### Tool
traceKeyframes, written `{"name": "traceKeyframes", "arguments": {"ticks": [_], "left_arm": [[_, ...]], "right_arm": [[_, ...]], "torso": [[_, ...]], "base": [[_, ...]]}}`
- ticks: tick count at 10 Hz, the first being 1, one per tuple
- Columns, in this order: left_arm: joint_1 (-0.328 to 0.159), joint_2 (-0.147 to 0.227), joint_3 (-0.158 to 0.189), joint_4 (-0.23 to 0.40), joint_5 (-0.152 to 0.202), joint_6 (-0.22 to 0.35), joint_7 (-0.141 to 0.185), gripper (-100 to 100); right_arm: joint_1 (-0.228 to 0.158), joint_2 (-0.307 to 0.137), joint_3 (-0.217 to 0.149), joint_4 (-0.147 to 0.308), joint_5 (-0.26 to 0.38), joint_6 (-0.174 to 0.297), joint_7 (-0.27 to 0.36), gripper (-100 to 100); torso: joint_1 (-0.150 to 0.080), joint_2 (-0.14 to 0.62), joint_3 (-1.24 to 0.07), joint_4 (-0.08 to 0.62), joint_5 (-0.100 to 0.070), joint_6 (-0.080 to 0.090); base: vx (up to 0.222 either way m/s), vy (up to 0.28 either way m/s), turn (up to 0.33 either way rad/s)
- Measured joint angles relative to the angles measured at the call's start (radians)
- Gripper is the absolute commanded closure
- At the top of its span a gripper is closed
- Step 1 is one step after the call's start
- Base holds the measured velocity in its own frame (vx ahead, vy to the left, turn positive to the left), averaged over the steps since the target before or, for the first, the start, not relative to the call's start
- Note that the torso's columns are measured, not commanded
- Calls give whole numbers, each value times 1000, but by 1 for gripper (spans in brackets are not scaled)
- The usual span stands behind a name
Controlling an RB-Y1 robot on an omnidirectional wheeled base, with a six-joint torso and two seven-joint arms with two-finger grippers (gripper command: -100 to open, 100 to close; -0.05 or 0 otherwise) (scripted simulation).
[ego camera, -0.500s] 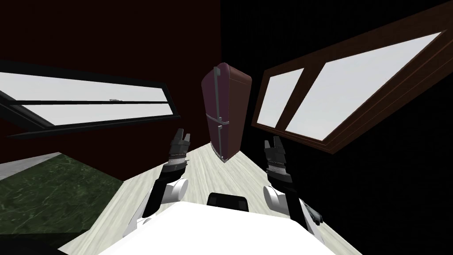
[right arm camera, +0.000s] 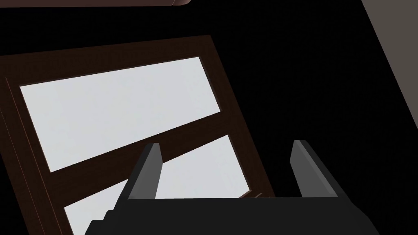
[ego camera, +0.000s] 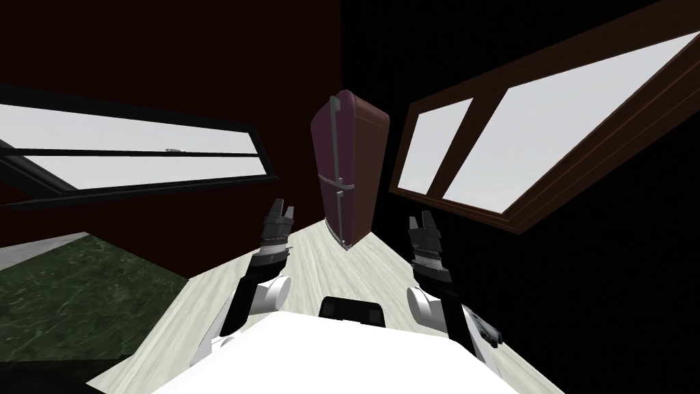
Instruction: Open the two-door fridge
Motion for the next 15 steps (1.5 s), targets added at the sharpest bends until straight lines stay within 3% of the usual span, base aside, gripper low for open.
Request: {"name": "traceKeyframes", "arguments": {"ticks": [4, 5, 6, 10, 15], "left_arm": [[0, 0, 0, 0, 0, 0, 0, 0], [0, 0, 0, 0, 0, 0, 0, -100], [-2, 26, 4, -3, 3, 9, 2, -100], [-50, 97, 18, -11, 9, 97, -1, -100], [-112, 136, 38, -32, 18, 216, -5, -100]], "right_arm": [[0, 0, 0, 0, 0, 0, 0, 0], [0, 0, 0, 0, 0, 0, 0, 0], [0, 0, 0, 0, 0, 0, 0, 0], [0, 0, 0, 0, 0, 0, 0, 0], [0, 0, 0, 0, 0, 0, 0, 0]], "torso": [[0, 296, -590, 295, 0, 0], [0, 369, -738, 369, 0, 0], [0, 402, -807, 402, 0, 0], [0, 415, -832, 416, 0, 0], [-1, 416, -831, 416, 0, 0]], "base": [[0, 0, 0], [37, -11, 2], [55, -20, 6], [72, -24, 5], [75, -27, 4]]}}
